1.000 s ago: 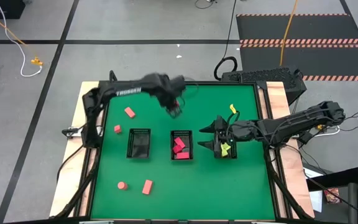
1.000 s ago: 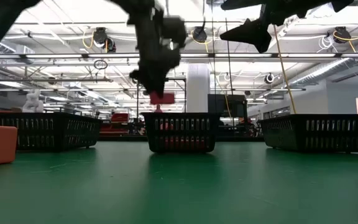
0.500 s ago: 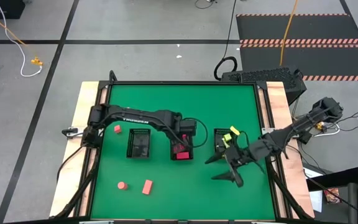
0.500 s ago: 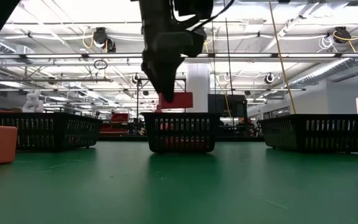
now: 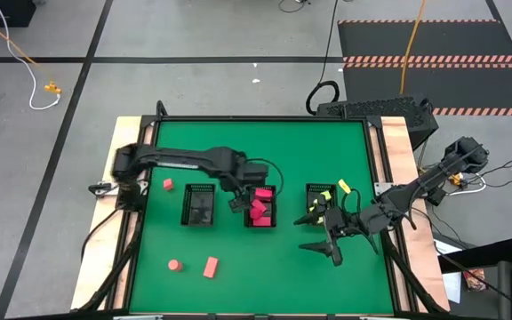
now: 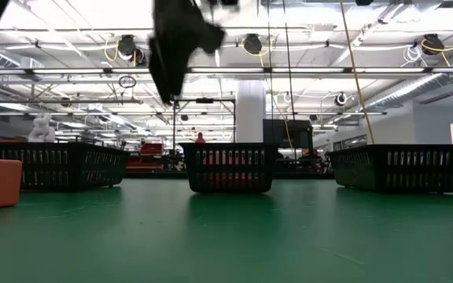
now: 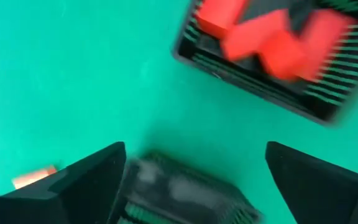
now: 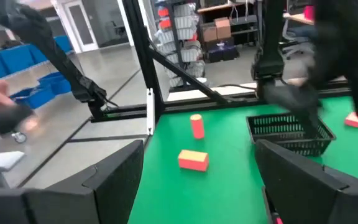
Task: Sort & place blocks by color
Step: Put the orange block into the left black basket
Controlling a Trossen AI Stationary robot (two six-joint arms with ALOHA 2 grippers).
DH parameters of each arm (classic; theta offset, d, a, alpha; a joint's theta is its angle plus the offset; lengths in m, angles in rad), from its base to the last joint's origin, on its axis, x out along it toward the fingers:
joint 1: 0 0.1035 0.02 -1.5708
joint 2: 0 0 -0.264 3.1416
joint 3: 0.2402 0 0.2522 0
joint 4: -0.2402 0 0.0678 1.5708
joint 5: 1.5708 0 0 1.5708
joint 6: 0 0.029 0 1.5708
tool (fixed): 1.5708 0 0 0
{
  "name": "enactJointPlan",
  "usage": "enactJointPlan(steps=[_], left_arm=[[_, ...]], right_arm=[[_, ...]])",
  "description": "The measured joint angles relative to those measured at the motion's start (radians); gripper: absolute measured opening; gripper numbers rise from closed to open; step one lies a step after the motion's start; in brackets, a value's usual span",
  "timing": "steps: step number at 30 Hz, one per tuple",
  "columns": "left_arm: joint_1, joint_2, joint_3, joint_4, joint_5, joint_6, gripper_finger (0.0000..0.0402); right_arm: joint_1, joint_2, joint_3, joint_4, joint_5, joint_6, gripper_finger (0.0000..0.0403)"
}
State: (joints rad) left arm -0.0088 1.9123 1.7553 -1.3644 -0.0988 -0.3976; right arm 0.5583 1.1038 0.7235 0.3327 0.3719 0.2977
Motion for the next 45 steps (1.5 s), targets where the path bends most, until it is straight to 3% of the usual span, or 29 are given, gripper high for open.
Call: enactJointPlan(steps=[7,12,16,26,30,36,45], left_arm=[[-0.22,-0.135,0.0,-0.099,0.009,-0.437,0.0391],[-0.365,-0.109,0.0,-0.138,0.027,-0.766,0.0392],[-0.433,-0.05,0.0,-0.127,0.052,-0.925,0.0392],[-0.462,0.101,-0.008,-0.084,0.127,-1.016,0.0392],[-0.456,0.106,-0.096,0.016,0.171,-1.039,0.0389],[-0.475,0.097,-0.214,0.225,0.242,-1.11,0.0341],[-0.541,0.096,-0.284,0.262,0.264,-1.198,0.0281]], right_arm=[[-0.01,0.025,0.0,-0.006,0.031,0.046,0.0299],[-0.017,0.029,0.0,-0.004,0.074,0.086,0.0299],[-0.013,0.033,0.0,-0.006,0.075,0.129,0.0299],[0.041,0.115,0.0,-0.001,0.074,0.264,0.0299],[0.079,0.136,0.0,-0.001,0.073,0.291,0.0299],[0.121,0.14,0.0,0.001,0.079,0.292,0.0299],[0.137,0.14,0.0,0.008,0.104,0.292,0.0299]])
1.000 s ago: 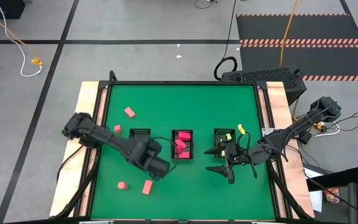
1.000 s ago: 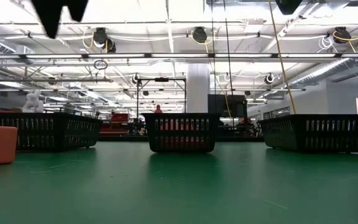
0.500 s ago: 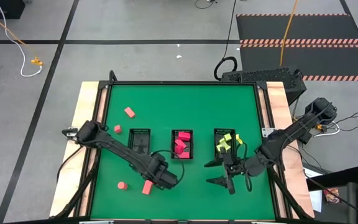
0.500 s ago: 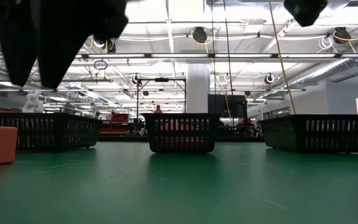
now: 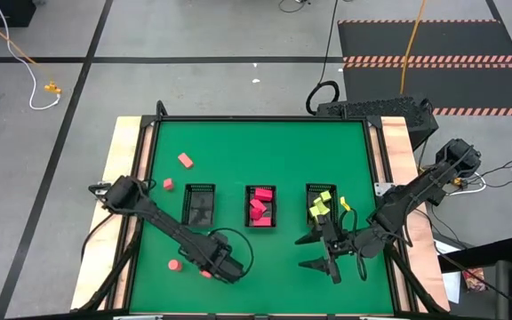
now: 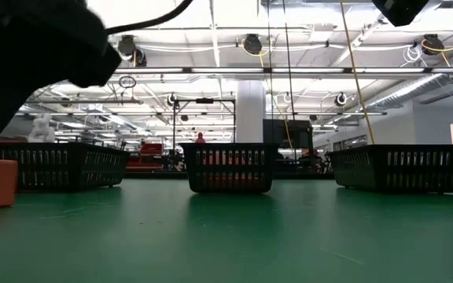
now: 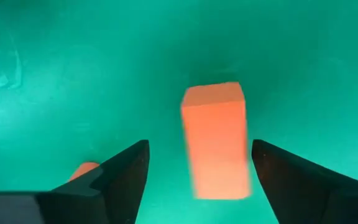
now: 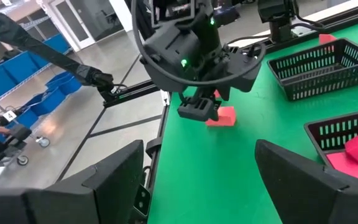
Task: Sort & place blocks by color
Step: Put the orange block into the left black basket
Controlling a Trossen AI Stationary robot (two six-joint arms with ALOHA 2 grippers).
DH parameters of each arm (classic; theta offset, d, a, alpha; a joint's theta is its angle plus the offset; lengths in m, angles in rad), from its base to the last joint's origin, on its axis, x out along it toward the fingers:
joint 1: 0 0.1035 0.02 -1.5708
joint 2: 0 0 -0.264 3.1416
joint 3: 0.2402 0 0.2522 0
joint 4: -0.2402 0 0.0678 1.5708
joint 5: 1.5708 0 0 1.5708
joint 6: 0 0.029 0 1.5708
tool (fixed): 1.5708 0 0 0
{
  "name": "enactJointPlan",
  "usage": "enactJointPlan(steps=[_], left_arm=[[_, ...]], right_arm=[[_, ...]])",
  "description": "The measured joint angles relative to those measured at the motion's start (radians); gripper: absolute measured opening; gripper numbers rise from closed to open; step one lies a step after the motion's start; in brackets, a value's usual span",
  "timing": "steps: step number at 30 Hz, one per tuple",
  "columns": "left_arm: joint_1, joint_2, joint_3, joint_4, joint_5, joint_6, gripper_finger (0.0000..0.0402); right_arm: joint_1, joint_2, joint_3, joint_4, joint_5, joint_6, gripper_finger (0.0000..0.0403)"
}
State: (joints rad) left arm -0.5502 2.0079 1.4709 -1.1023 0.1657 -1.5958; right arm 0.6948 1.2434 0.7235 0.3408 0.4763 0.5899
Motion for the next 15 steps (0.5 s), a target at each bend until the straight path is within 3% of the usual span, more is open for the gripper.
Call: enactJointPlan(steps=[6,11,15], left_arm=[[-0.011,0.0,-0.086,0.221,0.008,-0.011,0.0287],[-0.008,-0.005,-0.133,0.256,0.032,-0.01,0.0286],[-0.01,-0.005,-0.134,0.246,0.032,0.024,0.0255]], right_arm=[[0.001,0.0,0.0,0.0,0.0,0.003,0.0299],[0.001,0.005,0.0,-0.001,0.0,0.019,0.0299],[0.006,0.005,0.0,-0.001,0.001,0.019,0.0299]])
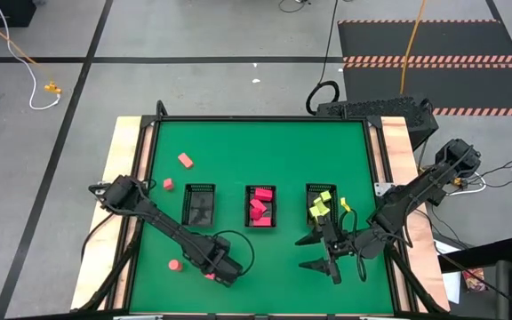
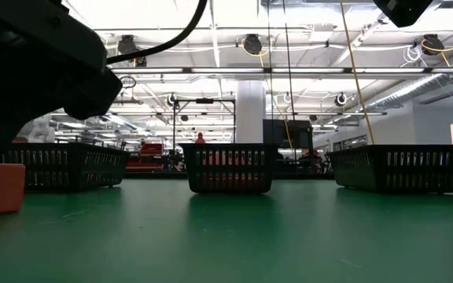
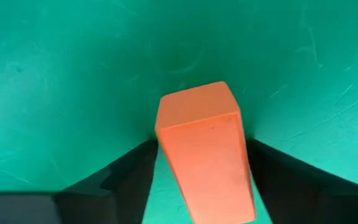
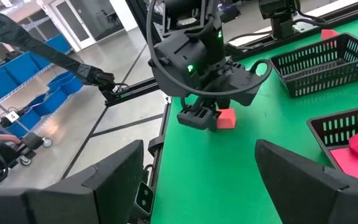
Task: Sort & place blocks by color
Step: Put the orange block into the left black basket
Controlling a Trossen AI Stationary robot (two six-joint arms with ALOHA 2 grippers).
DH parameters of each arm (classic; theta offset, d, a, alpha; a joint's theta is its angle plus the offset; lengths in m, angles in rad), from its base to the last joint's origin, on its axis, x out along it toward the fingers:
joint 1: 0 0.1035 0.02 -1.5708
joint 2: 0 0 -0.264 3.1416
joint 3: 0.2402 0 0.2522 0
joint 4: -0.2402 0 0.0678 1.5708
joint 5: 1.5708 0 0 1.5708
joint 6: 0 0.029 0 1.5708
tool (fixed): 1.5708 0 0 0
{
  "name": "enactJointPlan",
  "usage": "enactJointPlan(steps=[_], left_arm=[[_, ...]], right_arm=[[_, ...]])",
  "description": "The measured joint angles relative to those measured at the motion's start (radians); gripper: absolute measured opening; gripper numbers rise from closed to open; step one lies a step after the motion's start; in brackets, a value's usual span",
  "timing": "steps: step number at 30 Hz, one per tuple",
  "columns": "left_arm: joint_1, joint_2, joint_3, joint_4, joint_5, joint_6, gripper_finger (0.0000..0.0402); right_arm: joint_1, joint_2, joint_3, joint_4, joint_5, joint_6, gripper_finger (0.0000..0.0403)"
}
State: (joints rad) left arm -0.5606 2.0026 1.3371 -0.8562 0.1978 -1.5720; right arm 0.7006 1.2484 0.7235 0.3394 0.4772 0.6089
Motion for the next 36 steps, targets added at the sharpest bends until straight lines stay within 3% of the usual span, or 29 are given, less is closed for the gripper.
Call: enactJointPlan(steps=[7,16,22,24,31,36], left_arm=[[0.049,-0.021,0.043,-0.099,-0.035,0.124,0.0129],[0.158,-0.289,0.059,-0.317,-0.244,0.127,0.013],[0.262,-0.321,0.057,-0.5,-0.28,0.217,0.013],[0.295,-0.32,0.057,-0.509,-0.278,0.264,0.0151],[0.386,-0.315,0.037,-0.557,-0.253,0.348,0.0306],[0.37,-0.314,0.029,-0.616,-0.141,0.372,0.0352]], right_arm=[[0.001,0.0,0.0,-0.001,0.02,-0.007,0.0299],[0.001,0.0,0.0,-0.003,0.024,-0.02,0.0299],[0.002,0.0,0.0,-0.001,0.024,-0.02,0.0299],[0.002,0.0,0.0,-0.001,0.024,-0.02,0.0299],[0.004,0.014,0.0,-0.006,0.022,-0.011,0.0299],[0.011,0.026,0.0,-0.018,0.02,-0.001,0.0299]])
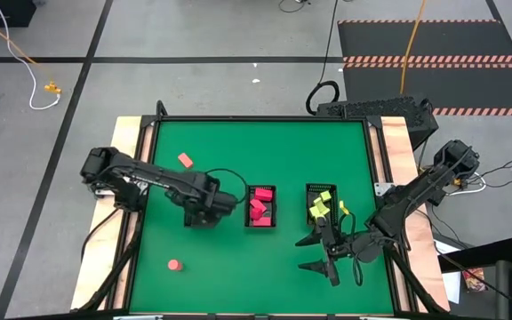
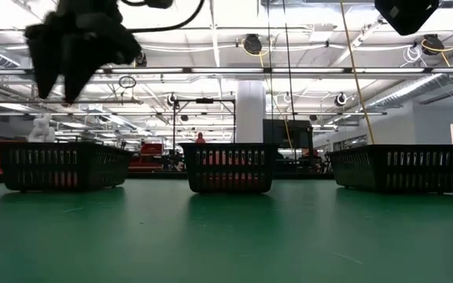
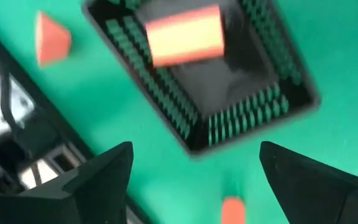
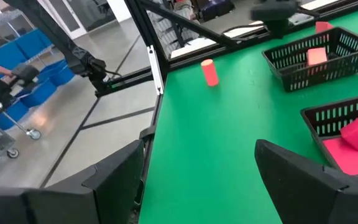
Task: Sort & place blocks by color
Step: Put the orange block into the left black basket
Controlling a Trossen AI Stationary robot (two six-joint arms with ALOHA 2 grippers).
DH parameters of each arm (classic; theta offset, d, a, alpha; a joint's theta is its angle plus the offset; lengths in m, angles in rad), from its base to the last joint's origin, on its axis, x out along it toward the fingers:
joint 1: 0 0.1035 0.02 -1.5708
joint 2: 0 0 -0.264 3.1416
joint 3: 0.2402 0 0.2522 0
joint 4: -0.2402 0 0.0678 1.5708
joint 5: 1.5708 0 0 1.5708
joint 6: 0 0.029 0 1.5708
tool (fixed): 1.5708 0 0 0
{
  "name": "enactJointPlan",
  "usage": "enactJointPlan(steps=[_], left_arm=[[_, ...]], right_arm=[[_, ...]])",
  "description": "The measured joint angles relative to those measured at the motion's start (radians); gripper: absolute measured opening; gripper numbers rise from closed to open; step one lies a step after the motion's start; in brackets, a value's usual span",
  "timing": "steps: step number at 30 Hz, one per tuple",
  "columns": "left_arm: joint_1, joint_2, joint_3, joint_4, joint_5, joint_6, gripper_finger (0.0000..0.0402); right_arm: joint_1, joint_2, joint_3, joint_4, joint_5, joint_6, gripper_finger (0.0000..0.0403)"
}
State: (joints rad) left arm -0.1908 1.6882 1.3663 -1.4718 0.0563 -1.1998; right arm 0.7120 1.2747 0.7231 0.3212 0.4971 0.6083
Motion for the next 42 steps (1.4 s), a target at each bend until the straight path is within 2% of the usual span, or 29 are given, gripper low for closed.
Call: enactJointPlan(steps=[3,6,11,14,20,26,30,35,42], left_arm=[[-0.074,-0.017,0.0,0.015,0.066,-0.051,0.0351],[-0.195,-0.024,0.001,0.04,0.124,-0.139,0.0338],[-0.399,-0.021,0.0,0.139,0.178,-0.353,0.0313],[-0.481,-0.021,0.001,0.223,0.151,-0.471,0.0303],[-0.594,0.007,-0.006,0.218,0.079,-0.616,0.0294],[-0.633,0.029,-0.063,0.234,0.059,-0.652,0.0302],[-0.632,0.025,-0.123,0.329,-0.004,-0.653,0.0302],[-0.628,0.027,-0.232,0.486,0.023,-0.655,0.0289],[-0.624,0.027,-0.271,0.505,0.025,-0.668,0.0267]], right_arm=[[0.0,0.0,0.0,0.002,0.0,0.001,0.0299],[0.002,0.0,0.0,0.0,0.0,0.001,0.0299],[0.006,0.0,0.0,0.002,0.0,0.009,0.0299],[0.01,0.0,0.0,0.003,0.0,0.021,0.0299],[0.011,0.0,0.0,0.011,0.003,0.035,0.0299],[0.01,0.0,0.0,0.011,0.005,0.031,0.0299],[0.008,0.0,0.0,0.011,0.005,0.03,0.0299],[0.008,0.0,0.0,0.011,0.005,0.026,0.0299],[0.008,0.0,0.0,0.01,0.005,0.024,0.0299]])
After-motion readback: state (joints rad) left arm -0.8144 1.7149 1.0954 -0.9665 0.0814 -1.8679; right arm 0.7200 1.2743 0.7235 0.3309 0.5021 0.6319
